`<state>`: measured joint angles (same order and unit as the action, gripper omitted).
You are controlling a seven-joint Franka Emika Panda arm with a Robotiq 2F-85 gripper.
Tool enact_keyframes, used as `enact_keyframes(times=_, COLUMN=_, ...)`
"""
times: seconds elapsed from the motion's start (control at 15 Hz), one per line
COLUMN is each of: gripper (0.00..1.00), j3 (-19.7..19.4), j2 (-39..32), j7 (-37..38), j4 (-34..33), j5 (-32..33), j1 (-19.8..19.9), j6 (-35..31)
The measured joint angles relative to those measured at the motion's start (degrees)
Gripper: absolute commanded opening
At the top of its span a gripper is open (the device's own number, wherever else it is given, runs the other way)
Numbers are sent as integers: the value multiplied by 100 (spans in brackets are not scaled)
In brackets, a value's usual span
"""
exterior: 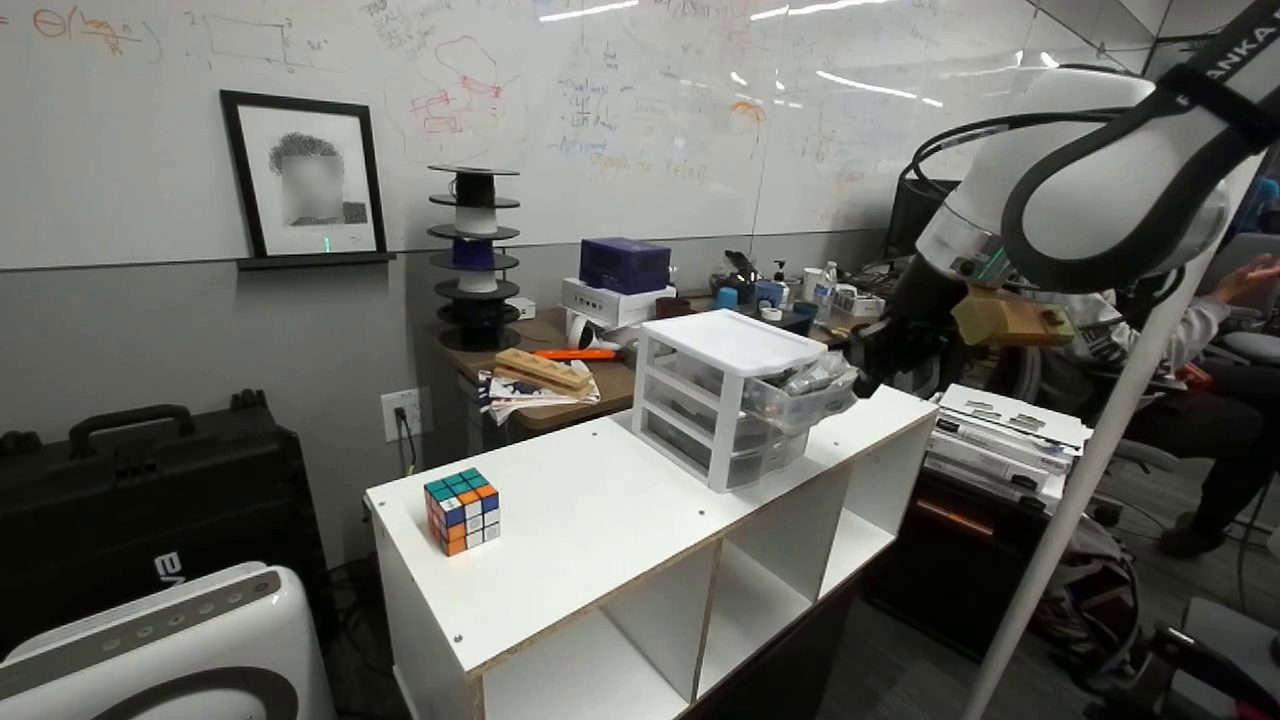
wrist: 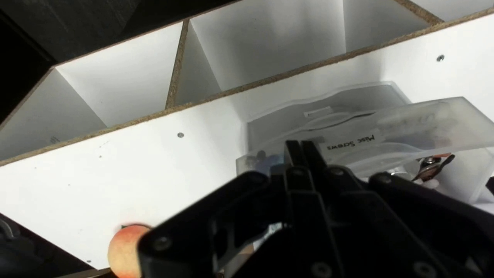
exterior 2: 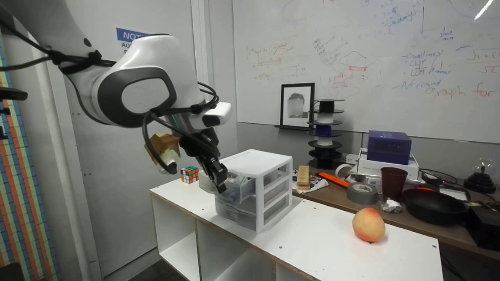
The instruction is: Put the papers in the top drawer
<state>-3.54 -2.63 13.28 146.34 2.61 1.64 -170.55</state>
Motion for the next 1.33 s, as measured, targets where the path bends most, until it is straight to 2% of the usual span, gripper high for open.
enact_keyframes(times=0.27, gripper=7, j3=-147, j2=-720, j7=0, j4=-1178, j5=-22, j1=77, j6=307)
enact_keyframes(times=0.6, gripper=7, j3=-184, j2=-1038, j7=-29, j4=-2134, j5=-202, j1=103, j6=1747)
enact_keyframes(times=1.0, gripper=8, j3=-60, j2=-1031, j7=-428, j4=-2562, j5=-369, j1=94, j6=3208)
enact_keyframes(times=1.33, gripper=9, j3=-83, j2=-479, j7=-442, j4=-2171, j5=-80, j1=80, j6=4249)
